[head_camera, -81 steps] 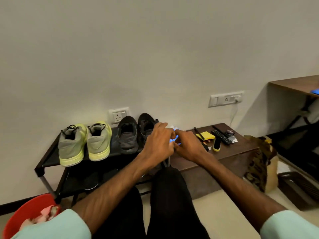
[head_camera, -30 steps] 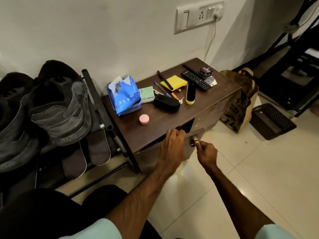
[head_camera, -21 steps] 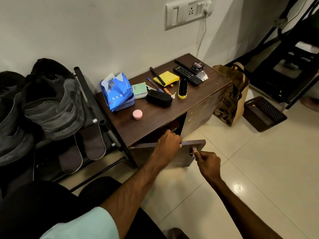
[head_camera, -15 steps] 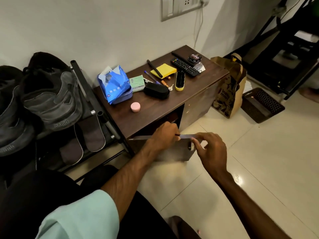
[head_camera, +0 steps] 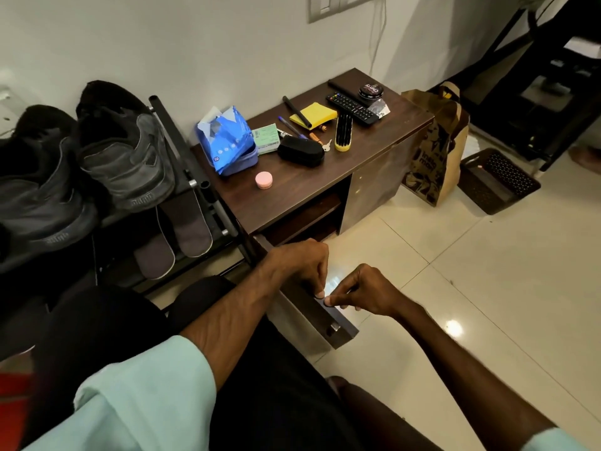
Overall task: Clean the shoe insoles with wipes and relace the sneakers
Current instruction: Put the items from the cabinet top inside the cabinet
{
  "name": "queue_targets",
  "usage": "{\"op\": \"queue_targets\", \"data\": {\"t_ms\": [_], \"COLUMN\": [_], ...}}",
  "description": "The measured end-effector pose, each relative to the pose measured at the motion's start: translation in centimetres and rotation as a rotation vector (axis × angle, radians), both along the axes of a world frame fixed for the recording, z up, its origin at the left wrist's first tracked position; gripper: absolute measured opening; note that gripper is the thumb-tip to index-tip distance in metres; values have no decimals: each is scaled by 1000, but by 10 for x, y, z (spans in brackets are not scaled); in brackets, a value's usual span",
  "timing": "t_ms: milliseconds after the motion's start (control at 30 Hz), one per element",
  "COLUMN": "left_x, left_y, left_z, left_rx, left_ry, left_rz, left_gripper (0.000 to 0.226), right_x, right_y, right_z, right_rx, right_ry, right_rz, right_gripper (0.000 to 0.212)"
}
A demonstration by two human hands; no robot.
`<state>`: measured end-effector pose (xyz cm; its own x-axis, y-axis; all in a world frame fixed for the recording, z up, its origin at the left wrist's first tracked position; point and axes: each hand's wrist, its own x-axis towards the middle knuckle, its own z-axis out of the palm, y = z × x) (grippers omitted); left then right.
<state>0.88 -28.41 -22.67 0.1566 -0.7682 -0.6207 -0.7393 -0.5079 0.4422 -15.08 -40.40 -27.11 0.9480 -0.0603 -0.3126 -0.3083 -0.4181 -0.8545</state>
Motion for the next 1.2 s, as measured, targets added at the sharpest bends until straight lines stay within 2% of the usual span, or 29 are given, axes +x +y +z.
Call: {"op": "queue_targets", "data": {"t_ms": [167,300,467,600,733,833,900,967,1067,1133,1200], "left_x": [-3,-5,0,7,18,25,28,28,27,31,36], "left_y": [13,13,11,6,-7,-19,-28,-38,-55,-63,-68], "left_z": [6,8,4,-4,-21,-34,-40,-47,-55,-60,-69], "left_rx": [184,157,220,157,3,-150,-229,-324,-439,-445,-407], "left_ry": [-30,-27,9,110,10,-105,-166,-224,-262,-279,-289], "left_rz": [-52,-23,-25,-26,72,205,257,292,360,411,466], "left_gripper": [20,21,20,23,26,29,24,31,39,40,46], "right_x": [11,17,18,27,46,66,86,108,138,155,165], "right_y": [25,26,17,2,-15,-31,-41,-51,-70,-84,-95], "right_z": [1,-2,-5,-13,-20,-28,-32,-32,-38,-44,-51], "right_rx": [-65,-110,-101,-178,-292,-455,-591,-721,-996,-1171,-1375], "right_ry": [13,-5,5,7,-30,-37,-28,-72,-131,-58,97], "right_rz": [131,135,100,42,-53,-238,-262,-164,95,261,418], "right_gripper": [18,17,10,8,6,12,22,24,34,52,70]}}
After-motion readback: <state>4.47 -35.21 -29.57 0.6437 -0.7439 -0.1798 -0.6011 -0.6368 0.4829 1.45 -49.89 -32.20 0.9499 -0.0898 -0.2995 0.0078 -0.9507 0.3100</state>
